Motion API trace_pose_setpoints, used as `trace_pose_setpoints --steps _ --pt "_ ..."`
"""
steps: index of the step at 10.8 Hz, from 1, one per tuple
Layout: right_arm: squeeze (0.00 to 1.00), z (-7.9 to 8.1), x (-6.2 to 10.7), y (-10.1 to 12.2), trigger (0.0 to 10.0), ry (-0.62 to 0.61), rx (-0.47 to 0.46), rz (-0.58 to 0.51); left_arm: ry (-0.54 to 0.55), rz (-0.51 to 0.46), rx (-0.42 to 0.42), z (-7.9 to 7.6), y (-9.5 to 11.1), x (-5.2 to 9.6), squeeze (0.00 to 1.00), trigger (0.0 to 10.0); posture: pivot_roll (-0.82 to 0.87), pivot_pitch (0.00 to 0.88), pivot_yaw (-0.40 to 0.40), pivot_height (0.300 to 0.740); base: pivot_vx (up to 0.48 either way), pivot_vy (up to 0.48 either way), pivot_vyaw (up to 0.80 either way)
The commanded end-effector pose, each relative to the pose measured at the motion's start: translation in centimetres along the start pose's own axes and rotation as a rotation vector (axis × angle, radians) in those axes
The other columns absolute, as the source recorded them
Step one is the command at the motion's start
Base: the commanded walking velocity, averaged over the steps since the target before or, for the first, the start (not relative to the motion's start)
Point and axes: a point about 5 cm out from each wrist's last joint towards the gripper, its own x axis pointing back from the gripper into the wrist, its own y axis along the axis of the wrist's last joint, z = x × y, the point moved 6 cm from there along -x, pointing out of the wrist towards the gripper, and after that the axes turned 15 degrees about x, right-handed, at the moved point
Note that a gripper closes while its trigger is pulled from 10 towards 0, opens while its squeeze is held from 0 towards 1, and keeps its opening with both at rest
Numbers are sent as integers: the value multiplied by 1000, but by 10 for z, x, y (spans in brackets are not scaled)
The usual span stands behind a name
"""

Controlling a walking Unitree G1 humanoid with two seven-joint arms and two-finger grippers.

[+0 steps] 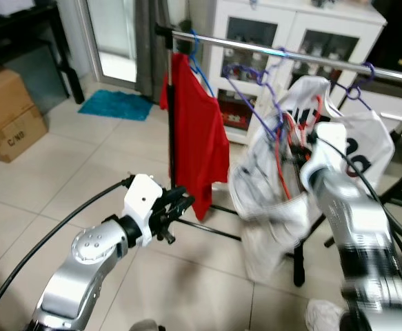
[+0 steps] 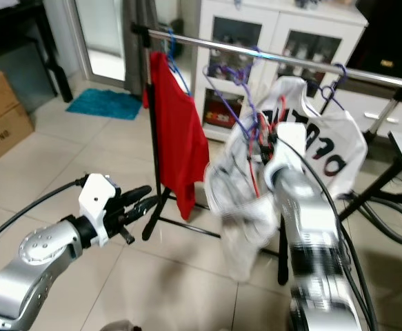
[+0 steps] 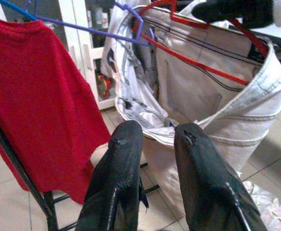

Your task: Hang hanger

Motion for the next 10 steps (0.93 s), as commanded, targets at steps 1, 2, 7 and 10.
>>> trace_pose_setpoints --steps 1,2,7,10 --pt "0 -8 -4 29 0 -38 3 -93 1 -2 -25 0 2 -2 0 10000 33 0 -67 740 0 0 0" --pt "0 -7 -11 37 0 -42 0 -93 0 1 -32 0 2 -3 0 10000 34 0 -69 740 0 0 0" --pt "0 -19 -29 74 0 -71 -93 -139 -16 30 -59 -4 -4 -5 0 10000 34 0 -77 740 0 0 0" --pt "0 -51 -25 86 0 -135 -115 -185 -21 27 -53 -6 -5 -6 0 10000 31 0 -71 740 0 0 0"
